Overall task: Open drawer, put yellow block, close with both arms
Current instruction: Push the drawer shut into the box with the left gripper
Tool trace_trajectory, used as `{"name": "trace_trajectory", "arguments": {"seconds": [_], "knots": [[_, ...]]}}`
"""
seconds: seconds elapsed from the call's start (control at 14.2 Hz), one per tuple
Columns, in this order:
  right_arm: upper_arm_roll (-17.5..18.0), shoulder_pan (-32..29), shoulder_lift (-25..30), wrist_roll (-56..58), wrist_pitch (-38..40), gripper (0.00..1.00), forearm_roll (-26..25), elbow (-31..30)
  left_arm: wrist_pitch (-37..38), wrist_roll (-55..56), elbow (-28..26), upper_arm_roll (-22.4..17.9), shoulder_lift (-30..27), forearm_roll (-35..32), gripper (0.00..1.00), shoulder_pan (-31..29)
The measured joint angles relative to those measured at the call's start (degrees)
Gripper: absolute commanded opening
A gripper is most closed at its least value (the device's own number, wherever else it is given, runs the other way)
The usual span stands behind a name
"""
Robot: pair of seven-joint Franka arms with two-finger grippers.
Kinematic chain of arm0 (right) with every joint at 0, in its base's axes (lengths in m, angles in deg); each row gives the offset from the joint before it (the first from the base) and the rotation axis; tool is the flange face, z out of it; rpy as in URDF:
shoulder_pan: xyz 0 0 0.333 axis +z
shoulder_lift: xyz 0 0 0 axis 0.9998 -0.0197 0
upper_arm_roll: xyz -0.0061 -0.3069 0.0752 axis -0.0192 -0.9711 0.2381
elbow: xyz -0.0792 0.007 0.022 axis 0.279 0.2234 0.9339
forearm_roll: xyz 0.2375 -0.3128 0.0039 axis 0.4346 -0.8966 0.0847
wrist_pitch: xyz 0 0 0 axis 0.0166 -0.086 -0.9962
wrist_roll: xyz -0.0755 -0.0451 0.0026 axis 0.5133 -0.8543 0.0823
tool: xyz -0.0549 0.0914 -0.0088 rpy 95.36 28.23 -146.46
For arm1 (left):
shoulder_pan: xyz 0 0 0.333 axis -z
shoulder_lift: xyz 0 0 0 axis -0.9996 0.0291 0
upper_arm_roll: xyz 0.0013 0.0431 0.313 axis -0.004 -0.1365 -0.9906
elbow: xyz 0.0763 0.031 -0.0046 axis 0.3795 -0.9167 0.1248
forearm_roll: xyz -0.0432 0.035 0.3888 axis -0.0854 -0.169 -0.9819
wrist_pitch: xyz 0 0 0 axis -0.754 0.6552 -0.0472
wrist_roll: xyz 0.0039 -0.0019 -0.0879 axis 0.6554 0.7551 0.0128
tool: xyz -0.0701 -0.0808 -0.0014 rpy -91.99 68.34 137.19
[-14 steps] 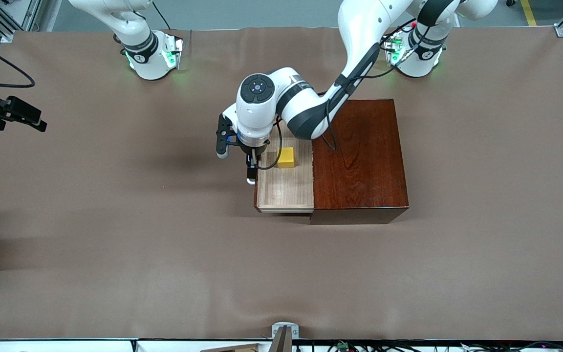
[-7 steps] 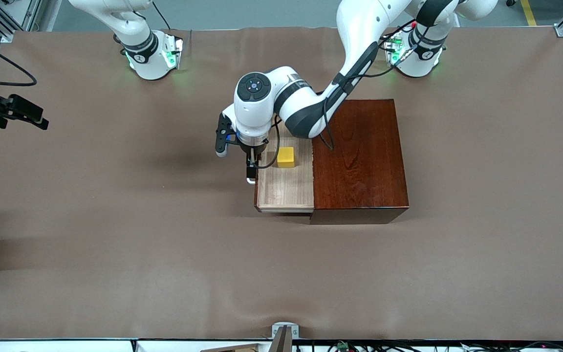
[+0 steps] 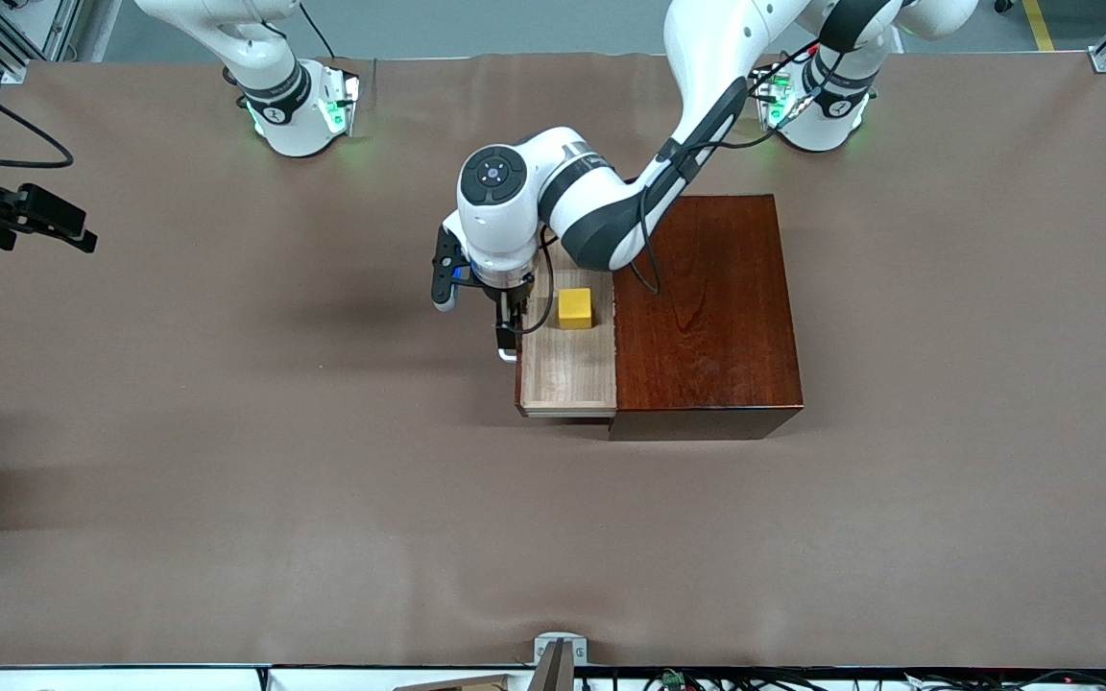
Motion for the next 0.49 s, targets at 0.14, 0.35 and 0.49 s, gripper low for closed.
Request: {"name": "trace_trajectory", "arguments": {"seconds": [0.14, 0.35, 0.49], "knots": [[0.0, 0.0, 0.0, 0.0, 0.1, 1.00, 0.0, 0.0, 4.0, 0.0, 0.2, -1.2, -0.6, 0.0, 1.00, 0.0], [0.1, 0.0, 0.0, 0.0, 0.2, 1.00, 0.0, 0.0, 8.1, 0.0, 0.2, -2.1, -1.6, -0.8, 1.00, -0.3], [0.2, 0.0, 0.0, 0.0, 0.2, 1.00, 0.0, 0.0, 9.4, 0.0, 0.2, -2.1, -1.9, -2.3, 1.00, -0.3]]}}
